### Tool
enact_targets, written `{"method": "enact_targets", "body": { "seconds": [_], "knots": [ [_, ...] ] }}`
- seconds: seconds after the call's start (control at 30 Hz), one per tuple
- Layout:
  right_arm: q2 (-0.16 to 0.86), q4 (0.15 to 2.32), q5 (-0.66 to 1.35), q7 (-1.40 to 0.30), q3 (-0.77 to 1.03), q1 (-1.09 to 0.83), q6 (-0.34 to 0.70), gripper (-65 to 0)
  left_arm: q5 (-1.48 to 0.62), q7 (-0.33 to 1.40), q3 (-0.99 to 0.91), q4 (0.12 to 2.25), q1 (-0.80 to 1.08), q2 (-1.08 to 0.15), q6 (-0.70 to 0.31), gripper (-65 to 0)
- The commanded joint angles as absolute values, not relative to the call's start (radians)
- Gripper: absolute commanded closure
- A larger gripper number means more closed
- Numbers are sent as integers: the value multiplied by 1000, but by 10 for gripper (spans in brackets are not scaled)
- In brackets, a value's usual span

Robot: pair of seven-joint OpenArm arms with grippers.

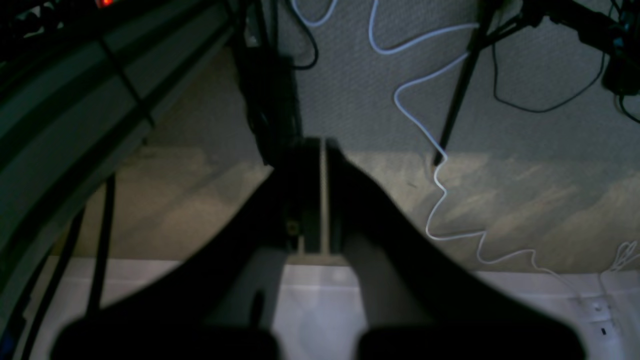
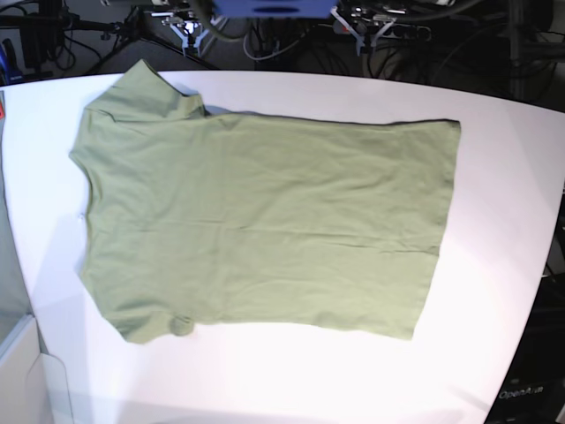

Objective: Fold the T-shirt properly

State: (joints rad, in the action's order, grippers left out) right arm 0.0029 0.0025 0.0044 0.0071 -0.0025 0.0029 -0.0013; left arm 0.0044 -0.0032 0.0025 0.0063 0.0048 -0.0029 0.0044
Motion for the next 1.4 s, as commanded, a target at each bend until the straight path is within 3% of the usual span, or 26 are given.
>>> {"method": "enact_targets", "body": {
  "seconds": [0.0, 1.07, 1.2, 1.37],
  "knots": [
    [2, 1, 7, 1, -4, 8, -1, 0, 10, -4, 2, 7, 2, -4, 7, -12],
    [2, 1, 8, 4, -2, 8, -1, 0, 8, -64, 1, 1, 18, 1, 4, -27],
    [2, 1, 8, 108, -2, -15, -4, 0, 10, -88, 2, 10, 38, -2, 4, -27],
    [2, 1, 4, 354, -7, -94, -4, 0, 10, -312, 2, 0, 71, -7, 2, -25]
  ]
}}
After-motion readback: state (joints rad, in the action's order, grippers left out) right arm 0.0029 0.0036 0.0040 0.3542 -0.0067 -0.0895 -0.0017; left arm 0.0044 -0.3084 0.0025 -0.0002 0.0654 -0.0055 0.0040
